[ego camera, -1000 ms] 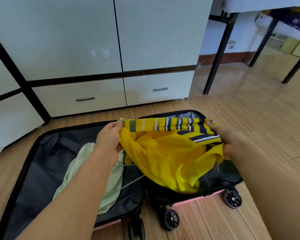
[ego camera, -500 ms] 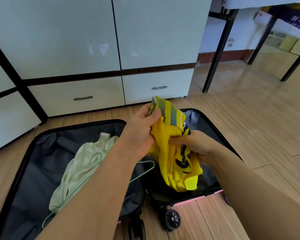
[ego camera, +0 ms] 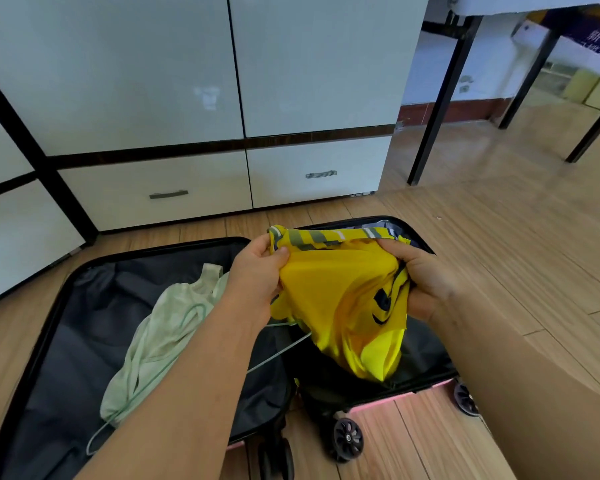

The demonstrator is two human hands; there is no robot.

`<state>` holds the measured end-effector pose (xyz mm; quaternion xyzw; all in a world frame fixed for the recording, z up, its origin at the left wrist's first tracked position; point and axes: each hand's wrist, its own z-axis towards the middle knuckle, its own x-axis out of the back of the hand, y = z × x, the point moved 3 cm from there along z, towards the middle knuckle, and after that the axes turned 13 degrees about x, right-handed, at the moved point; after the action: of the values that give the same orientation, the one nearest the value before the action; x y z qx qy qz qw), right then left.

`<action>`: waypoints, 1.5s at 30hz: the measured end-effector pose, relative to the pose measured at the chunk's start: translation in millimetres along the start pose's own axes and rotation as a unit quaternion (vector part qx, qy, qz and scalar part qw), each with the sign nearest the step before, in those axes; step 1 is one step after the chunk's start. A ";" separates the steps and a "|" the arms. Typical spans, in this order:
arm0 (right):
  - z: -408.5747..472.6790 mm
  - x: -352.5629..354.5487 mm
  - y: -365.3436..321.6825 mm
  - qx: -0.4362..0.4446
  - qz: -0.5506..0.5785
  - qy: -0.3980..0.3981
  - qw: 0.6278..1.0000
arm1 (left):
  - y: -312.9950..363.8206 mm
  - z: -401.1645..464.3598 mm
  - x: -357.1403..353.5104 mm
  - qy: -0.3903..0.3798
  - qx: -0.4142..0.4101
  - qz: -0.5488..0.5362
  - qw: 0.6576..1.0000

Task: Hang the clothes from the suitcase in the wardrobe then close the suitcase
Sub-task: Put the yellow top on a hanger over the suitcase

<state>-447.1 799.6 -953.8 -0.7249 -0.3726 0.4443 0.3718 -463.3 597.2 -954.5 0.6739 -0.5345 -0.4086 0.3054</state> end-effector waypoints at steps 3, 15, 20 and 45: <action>1.4 1.1 -0.4 0.009 0.014 0.007 1.000 | 1.5 1.9 4.5 0.038 -0.005 -0.008 0.999; -2.9 -12.4 0.1 0.028 -0.033 -0.032 0.999 | 0.2 -12.9 -16.1 -0.007 -0.108 0.215 0.971; -12.0 -26.7 1.9 -0.002 0.004 -0.069 0.998 | -7.2 -19.8 -29.2 -0.076 -0.088 0.257 0.959; -13.0 -11.8 -11.6 0.029 -0.054 -0.100 0.993 | -1.1 -23.0 -16.6 -0.111 0.034 0.258 0.959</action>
<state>-441.4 791.8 -935.0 -0.6447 -0.4330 0.5047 0.3770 -444.2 613.0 -940.7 0.4731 -0.7347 -0.3697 0.3158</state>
